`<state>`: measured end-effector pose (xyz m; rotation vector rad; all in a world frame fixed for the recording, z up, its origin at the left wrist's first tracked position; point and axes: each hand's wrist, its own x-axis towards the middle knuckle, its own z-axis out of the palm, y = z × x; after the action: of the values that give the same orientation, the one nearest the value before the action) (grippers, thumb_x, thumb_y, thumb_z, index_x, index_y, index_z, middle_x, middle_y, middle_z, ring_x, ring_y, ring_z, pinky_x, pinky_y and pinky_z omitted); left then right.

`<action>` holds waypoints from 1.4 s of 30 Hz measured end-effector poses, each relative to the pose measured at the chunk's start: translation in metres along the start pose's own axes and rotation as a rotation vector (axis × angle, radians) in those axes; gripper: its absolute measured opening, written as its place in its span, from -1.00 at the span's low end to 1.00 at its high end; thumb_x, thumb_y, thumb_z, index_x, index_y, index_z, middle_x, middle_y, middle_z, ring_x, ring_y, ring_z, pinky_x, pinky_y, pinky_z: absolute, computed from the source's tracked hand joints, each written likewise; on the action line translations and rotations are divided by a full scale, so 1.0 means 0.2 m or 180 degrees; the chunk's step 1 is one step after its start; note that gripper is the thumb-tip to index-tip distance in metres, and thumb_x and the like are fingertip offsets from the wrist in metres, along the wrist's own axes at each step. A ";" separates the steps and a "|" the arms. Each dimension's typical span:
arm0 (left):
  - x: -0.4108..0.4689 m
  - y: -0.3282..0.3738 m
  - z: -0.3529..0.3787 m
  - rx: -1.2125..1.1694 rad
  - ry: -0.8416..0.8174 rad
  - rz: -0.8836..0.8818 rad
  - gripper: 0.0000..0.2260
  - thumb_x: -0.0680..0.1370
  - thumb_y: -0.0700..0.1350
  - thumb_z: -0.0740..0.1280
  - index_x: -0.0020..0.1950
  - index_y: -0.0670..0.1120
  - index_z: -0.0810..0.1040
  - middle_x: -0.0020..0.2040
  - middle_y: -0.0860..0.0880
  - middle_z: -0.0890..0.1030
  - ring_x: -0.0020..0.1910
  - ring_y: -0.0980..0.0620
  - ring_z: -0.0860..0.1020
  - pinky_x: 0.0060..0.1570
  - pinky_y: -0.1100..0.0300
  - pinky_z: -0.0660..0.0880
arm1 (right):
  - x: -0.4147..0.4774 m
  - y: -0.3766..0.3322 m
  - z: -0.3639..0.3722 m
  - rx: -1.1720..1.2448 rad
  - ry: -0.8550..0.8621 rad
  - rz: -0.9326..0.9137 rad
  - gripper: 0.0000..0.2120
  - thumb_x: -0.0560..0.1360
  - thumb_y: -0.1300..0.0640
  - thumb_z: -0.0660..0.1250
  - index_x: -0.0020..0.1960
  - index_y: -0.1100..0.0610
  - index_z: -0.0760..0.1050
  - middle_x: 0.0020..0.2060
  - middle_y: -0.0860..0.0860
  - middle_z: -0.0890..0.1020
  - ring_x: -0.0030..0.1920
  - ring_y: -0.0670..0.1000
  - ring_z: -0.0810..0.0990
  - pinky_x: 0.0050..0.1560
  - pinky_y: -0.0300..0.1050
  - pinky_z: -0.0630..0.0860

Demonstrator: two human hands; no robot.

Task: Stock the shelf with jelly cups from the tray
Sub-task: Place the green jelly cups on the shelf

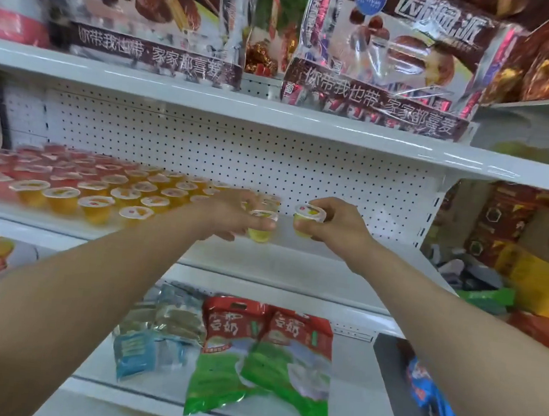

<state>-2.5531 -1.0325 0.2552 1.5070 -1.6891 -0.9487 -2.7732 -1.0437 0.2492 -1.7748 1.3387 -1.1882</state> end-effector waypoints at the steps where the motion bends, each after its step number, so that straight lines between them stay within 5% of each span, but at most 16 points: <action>1: 0.04 -0.01 -0.04 0.0277 0.0106 0.0031 -0.54 0.36 0.14 0.55 0.16 0.03 0.50 0.24 0.03 0.50 0.15 0.00 0.52 0.07 0.10 0.50 | 0.04 0.01 0.05 -0.0099 0.0002 -0.0002 -0.54 0.31 0.13 0.61 0.15 0.10 0.54 -0.01 -0.03 0.65 0.01 0.00 0.65 0.08 -0.04 0.62; 6: 0.22 -0.09 -0.17 0.1965 0.0424 -0.0035 -0.32 0.38 0.14 0.53 0.40 -0.09 0.41 0.38 -0.07 0.45 0.32 -0.09 0.43 0.21 0.11 0.42 | 0.19 0.05 0.31 -0.0336 0.0026 0.0089 -0.40 0.32 0.14 0.60 0.28 0.05 0.44 -0.06 -0.06 0.57 -0.02 0.01 0.60 0.09 -0.09 0.56; 13: 0.42 -0.22 -0.20 0.2685 0.0301 -0.0227 -0.26 0.35 0.26 0.50 0.42 -0.05 0.40 0.38 -0.03 0.47 0.36 -0.12 0.41 0.23 0.03 0.42 | 0.33 0.20 0.52 -0.0644 -0.0017 0.0296 -0.26 0.34 0.10 0.59 0.40 0.05 0.29 0.14 0.07 0.56 0.14 0.07 0.55 0.00 -0.17 0.44; 27: 0.52 -0.30 -0.15 0.2781 0.0371 -0.0498 -0.26 0.40 0.31 0.42 0.47 0.00 0.33 0.48 -0.05 0.36 0.52 -0.20 0.14 0.41 -0.05 0.25 | 0.41 0.27 0.58 -0.0860 -0.0037 0.0354 -0.29 0.38 0.09 0.55 0.42 0.07 0.29 0.19 0.07 0.60 0.14 0.09 0.58 0.03 -0.16 0.48; 36: 0.37 -0.13 -0.10 0.2830 0.0721 -0.0359 -0.26 0.39 0.35 0.40 0.42 -0.04 0.38 0.39 -0.07 0.45 0.42 -0.19 0.30 0.27 -0.04 0.40 | 0.27 0.13 0.32 -0.1431 0.0024 0.0039 -0.33 0.41 -0.01 0.51 0.43 0.07 0.33 0.33 0.07 0.50 0.30 0.07 0.49 0.25 -0.03 0.46; 42: 0.17 0.12 0.06 0.2337 0.0875 -0.0020 -0.39 0.52 0.38 0.15 0.30 -0.08 0.45 0.15 -0.11 0.59 0.23 -0.16 0.47 0.11 0.01 0.45 | 0.05 0.01 0.02 -0.1722 0.0253 -0.0197 -0.43 0.51 -0.21 0.34 0.40 0.09 0.41 0.34 0.06 0.49 0.31 0.07 0.47 0.24 -0.07 0.41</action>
<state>-2.5793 -1.0645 0.2699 1.9828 -1.9169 -0.0791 -2.7699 -1.0538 0.2497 -2.1659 1.7874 -0.9939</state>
